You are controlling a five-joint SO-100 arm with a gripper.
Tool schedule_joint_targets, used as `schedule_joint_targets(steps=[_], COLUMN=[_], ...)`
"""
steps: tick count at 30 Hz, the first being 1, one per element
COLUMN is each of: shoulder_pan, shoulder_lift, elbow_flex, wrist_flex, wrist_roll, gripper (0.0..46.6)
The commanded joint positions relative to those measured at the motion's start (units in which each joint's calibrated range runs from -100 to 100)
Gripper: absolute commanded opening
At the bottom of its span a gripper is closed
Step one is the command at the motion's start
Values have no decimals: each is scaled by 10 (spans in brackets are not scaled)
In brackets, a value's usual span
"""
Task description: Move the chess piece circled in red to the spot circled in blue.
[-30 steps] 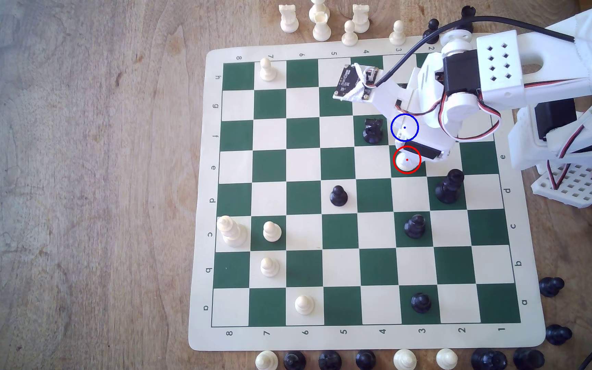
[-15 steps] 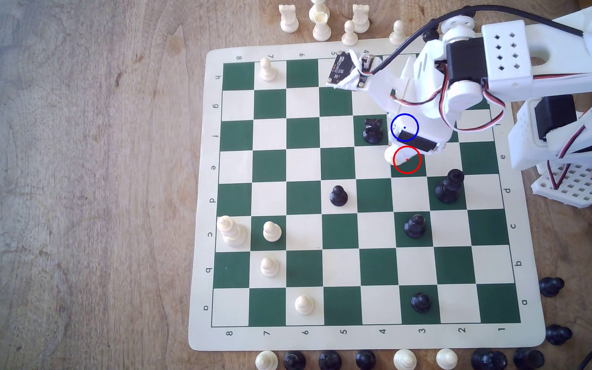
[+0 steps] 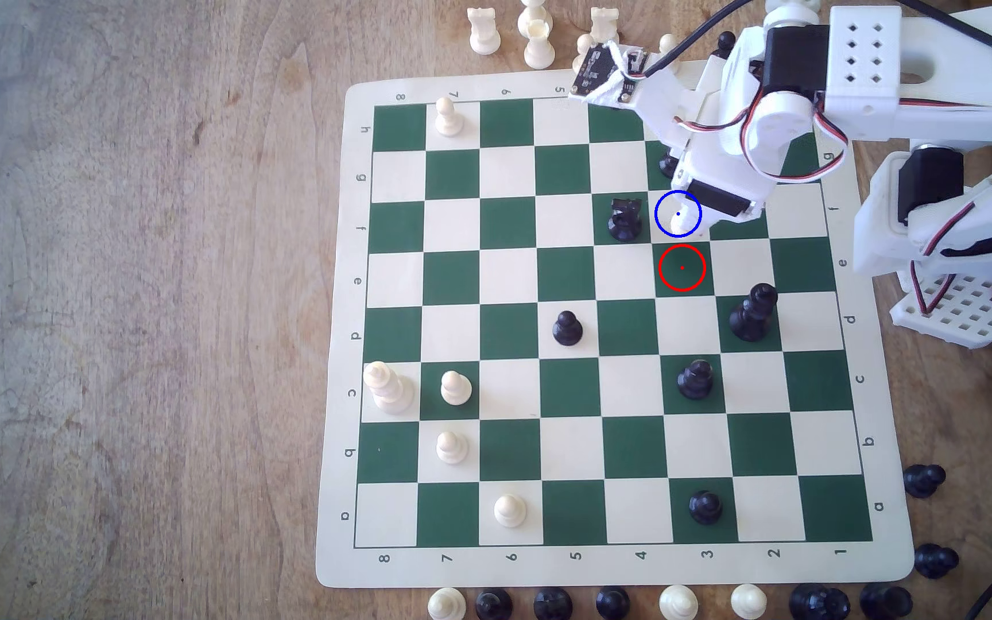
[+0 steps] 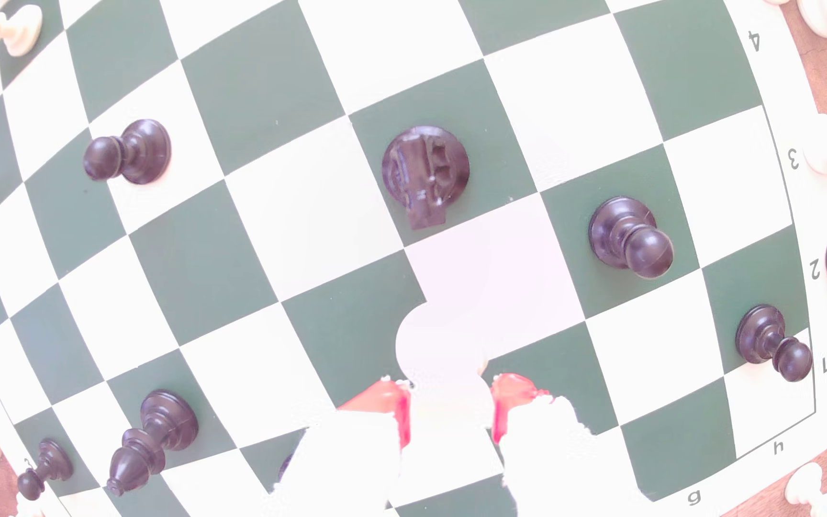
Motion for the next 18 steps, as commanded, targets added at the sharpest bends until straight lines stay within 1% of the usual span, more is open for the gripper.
schedule_joint_targets(steps=[1,9,18], shoulder_pan=[11,37,42], shoulder_lift=[14,55,64], elbow_flex=[-6,14,20], wrist_flex=[-20,-67,-83], wrist_roll=[7,17,21], gripper=[39,40,40])
